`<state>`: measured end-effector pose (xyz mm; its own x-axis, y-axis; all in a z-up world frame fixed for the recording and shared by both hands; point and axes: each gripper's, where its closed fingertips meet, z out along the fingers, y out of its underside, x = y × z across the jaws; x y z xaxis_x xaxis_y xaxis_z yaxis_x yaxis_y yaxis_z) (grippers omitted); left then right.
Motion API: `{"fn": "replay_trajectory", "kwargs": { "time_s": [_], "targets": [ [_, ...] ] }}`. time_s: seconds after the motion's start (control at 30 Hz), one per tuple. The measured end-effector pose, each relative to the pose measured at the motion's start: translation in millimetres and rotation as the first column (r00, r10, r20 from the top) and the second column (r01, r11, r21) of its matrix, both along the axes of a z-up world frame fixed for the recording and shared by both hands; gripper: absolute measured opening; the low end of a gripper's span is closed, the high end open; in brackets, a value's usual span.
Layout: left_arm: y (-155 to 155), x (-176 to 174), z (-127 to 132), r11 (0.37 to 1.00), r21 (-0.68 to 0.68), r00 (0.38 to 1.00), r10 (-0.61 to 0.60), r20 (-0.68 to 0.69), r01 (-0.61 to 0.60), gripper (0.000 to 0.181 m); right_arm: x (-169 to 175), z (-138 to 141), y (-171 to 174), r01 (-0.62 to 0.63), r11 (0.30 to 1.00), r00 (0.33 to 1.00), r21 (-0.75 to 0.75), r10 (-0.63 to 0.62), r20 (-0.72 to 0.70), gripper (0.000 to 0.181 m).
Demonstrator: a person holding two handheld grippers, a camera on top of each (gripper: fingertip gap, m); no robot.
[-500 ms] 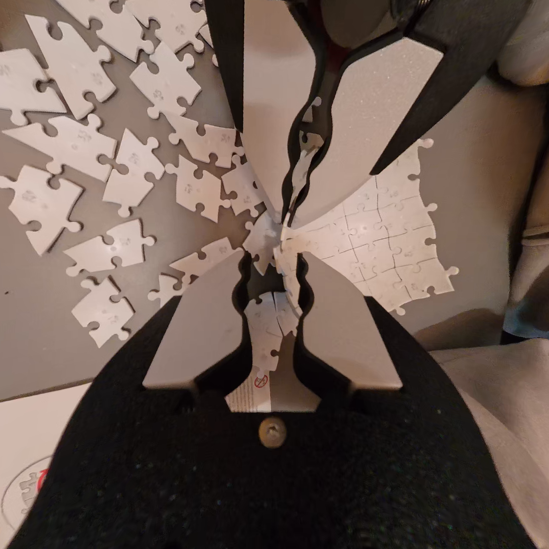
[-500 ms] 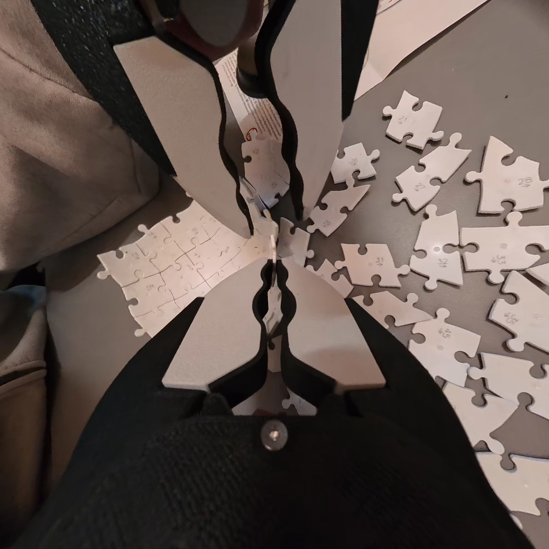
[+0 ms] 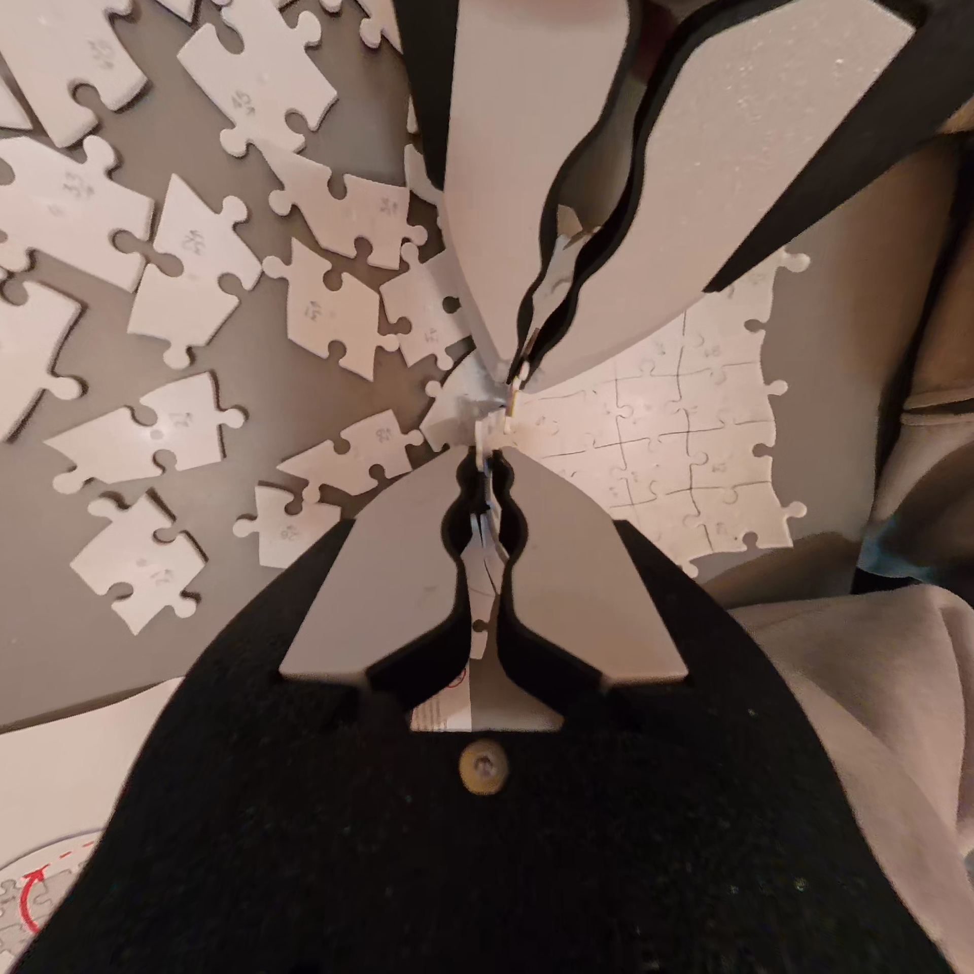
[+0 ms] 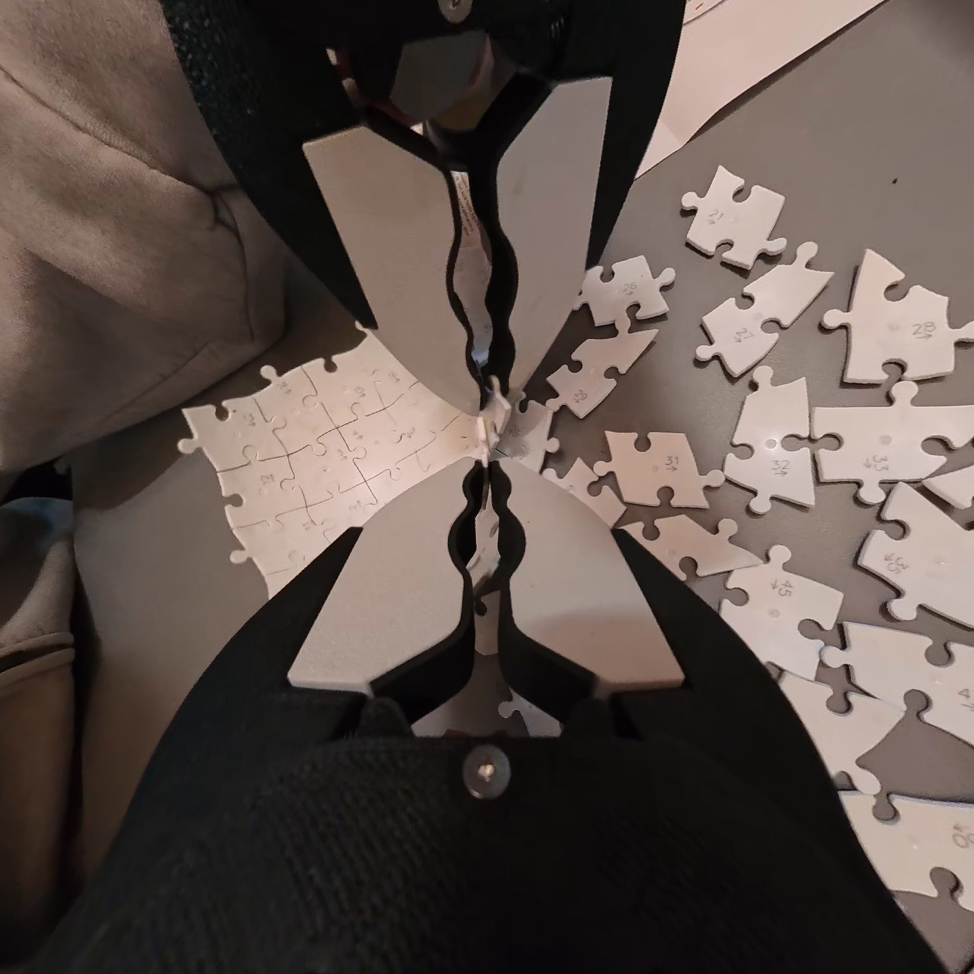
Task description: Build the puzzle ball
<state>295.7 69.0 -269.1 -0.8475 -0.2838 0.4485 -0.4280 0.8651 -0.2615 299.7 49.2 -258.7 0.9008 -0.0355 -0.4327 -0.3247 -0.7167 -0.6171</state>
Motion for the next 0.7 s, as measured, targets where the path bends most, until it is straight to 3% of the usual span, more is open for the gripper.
{"fn": "replay_trajectory", "kwargs": {
  "time_s": [0.7],
  "targets": [
    [-4.5,2.7,2.6,0.999,-0.049,1.0,-0.015,0.013,0.016,0.005,5.7,-2.3,-0.2,0.022,0.999,0.999,-0.024,-0.021,0.031,0.003]
  ]
}}
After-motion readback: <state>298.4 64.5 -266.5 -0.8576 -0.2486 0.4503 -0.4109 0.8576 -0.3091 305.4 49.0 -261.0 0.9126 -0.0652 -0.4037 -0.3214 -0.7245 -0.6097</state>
